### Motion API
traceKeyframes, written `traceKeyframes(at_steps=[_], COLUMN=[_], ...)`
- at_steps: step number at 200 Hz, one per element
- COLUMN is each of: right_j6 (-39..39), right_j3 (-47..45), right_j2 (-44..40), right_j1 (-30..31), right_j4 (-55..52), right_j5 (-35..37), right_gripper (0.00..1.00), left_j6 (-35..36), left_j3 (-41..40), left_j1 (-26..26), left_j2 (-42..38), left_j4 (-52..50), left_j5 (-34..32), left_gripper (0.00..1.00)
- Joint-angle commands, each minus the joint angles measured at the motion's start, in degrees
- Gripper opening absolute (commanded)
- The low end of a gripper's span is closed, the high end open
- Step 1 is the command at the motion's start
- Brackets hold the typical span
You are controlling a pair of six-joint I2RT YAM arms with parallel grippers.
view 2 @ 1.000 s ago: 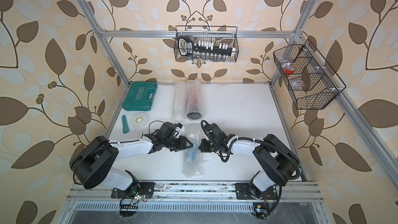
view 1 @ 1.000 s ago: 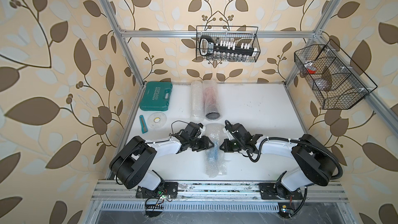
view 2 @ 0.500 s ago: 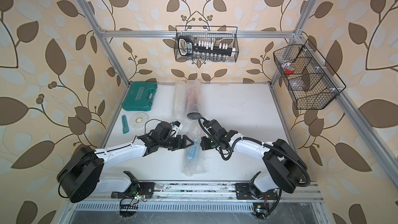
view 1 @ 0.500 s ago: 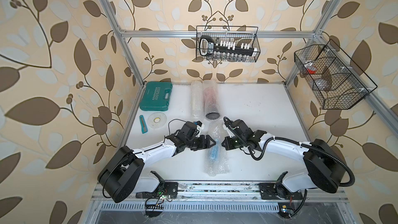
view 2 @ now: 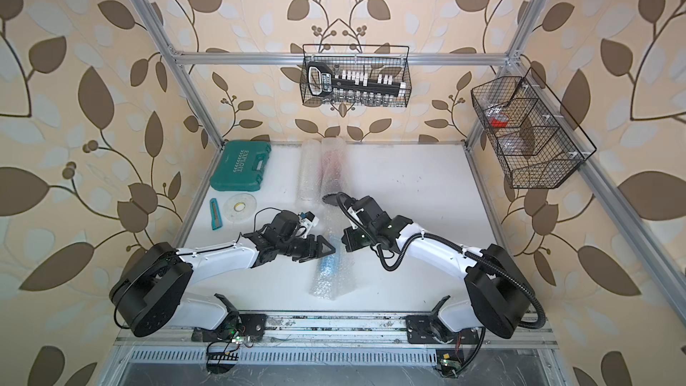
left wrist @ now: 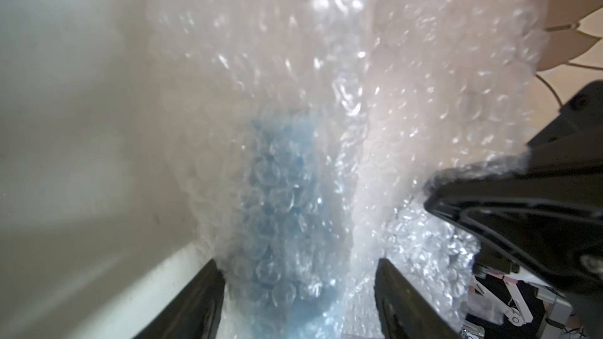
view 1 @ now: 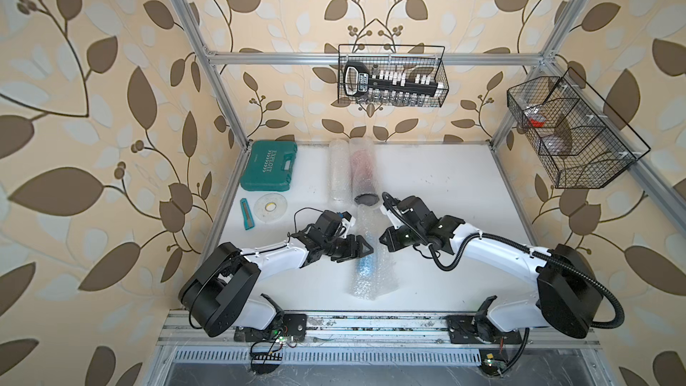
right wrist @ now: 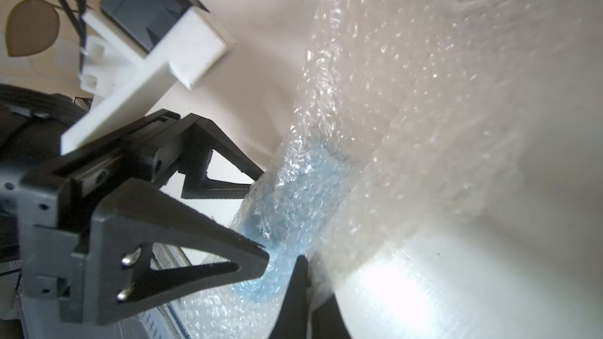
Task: Unwrap the vase from the bubble wrap
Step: Unwrap the bubble wrap at the center of the board.
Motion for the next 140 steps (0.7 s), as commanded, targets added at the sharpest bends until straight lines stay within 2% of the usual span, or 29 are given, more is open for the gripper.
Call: traceKeyframes(at_steps=[1,47,62,85,104,122,140], right_j6=[-2.2,-5.0,-5.6,-6.1,-6.2,-6.2,-6.2], right_j3=[2.6,5.9,6.8,8.1,8.6,8.7,8.8], right_j2=[-1.2,-2.2,-2.5,-3.1,-3.3,-3.7,-4.5], right_j1=[-0.1,-0.1,-0.1,-0.1,-0.1,-0.1,0.0], right_j4=[-2.3,-6.0,-6.8,-7.7,-8.0,-8.3,-8.8], right_j5=[0.5,2.7,3.6,4.5,4.6,4.9,5.8], right_gripper=[0.0,0.0,0.0,0.0,0.0,0.0,0.0], left_j6=[2.2,4.6,5.1,4.3,2.9,2.1,2.5], left_j3=[1.6,3.0,3.3,2.7,2.2,2.0,2.5], left_j1=[-0.5,-0.5,-0.6,-0.7,-0.9,-0.8,-0.9], left_j2=[-2.4,-4.6,-4.1,-2.7,-1.6,-1.6,-2.3], left_j4=[-6.6,-13.1,-13.1,-8.7,-6.3,-5.7,-8.5], left_j5=[-4.4,-10.0,-8.8,-2.7,-0.4,-0.6,-4.0], left_gripper=[0.78,0.82,0.82,0.81,0.79,0.79,0.82])
